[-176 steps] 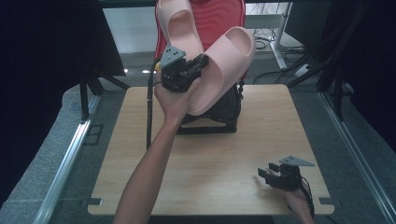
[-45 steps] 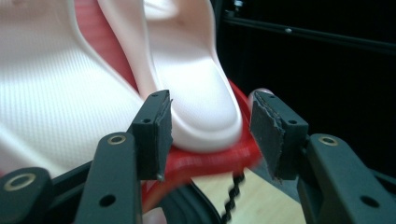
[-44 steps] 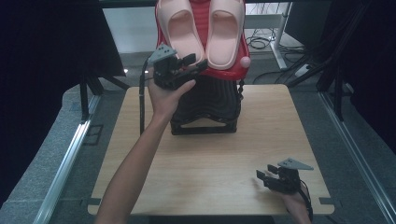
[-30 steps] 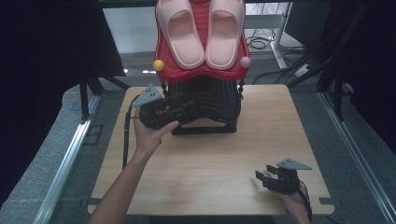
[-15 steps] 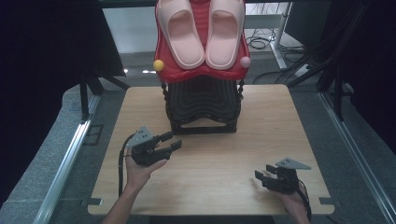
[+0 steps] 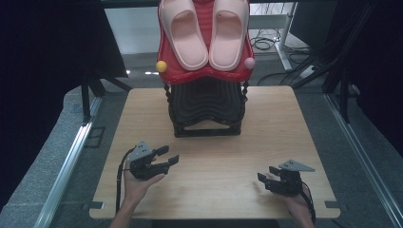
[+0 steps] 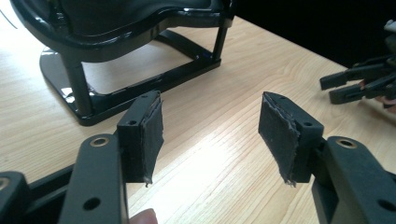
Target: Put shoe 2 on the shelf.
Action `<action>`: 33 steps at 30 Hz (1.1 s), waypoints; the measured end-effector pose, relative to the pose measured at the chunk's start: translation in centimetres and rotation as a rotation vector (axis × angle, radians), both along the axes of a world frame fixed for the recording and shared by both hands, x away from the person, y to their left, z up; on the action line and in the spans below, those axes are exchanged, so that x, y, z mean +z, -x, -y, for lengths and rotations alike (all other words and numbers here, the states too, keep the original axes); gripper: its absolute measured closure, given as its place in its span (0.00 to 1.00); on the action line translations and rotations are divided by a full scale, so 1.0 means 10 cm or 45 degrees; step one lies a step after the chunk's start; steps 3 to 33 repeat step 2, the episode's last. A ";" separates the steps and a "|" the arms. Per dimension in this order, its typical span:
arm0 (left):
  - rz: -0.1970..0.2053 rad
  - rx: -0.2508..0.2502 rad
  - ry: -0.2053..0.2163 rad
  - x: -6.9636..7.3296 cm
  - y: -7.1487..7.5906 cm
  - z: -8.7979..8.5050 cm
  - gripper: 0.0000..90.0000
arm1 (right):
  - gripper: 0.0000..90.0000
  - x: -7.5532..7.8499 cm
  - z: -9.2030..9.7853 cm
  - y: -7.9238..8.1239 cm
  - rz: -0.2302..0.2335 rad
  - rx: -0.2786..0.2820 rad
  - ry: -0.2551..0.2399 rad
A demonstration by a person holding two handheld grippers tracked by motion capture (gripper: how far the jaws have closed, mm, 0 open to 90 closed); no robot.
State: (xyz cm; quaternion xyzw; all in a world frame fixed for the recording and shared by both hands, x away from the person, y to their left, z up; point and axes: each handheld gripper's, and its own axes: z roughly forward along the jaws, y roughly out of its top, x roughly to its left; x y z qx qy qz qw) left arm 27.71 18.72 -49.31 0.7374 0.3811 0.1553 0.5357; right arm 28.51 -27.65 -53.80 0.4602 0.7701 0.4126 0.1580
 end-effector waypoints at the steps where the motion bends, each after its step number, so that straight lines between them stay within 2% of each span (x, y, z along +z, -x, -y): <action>1: -0.006 -0.005 0.005 -0.01 0.00 0.00 0.44 | 0.42 0.00 0.00 0.00 0.002 0.001 0.002; 33: -0.014 -0.010 0.003 -0.02 -0.01 0.00 0.44 | 0.42 0.01 0.00 -0.01 0.001 0.003 0.005</action>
